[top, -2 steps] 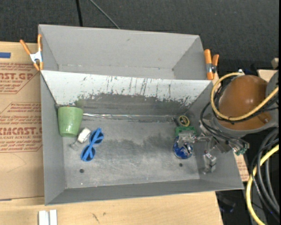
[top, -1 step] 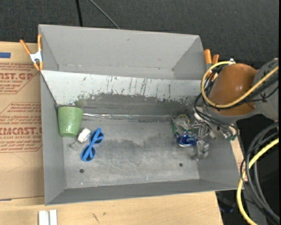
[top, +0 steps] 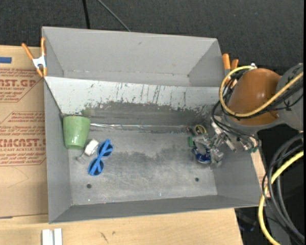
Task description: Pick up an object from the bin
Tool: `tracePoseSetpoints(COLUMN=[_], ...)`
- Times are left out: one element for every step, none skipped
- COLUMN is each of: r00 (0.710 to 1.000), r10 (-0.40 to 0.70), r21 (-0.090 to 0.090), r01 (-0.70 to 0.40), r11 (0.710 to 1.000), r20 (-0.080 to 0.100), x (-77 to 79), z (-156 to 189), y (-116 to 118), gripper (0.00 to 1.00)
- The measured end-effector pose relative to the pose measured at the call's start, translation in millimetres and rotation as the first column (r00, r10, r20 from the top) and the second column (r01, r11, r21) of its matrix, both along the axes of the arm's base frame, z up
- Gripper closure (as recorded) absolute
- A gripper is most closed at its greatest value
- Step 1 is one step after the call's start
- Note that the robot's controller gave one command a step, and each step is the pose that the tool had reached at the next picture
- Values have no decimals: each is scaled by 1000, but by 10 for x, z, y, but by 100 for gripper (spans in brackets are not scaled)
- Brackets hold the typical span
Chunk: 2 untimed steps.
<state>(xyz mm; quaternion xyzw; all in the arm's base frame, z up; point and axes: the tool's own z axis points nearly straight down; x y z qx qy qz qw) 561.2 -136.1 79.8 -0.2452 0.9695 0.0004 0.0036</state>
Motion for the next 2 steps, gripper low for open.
tracePoseSetpoints(r00=[748,738], r10=[664,674], r21=[-5,-7], r01=[-664,-674], r11=[748,738], r20=[-2,-1], x=[-81,-250], z=[851,1487], y=[-176,-94], gripper=[100,100])
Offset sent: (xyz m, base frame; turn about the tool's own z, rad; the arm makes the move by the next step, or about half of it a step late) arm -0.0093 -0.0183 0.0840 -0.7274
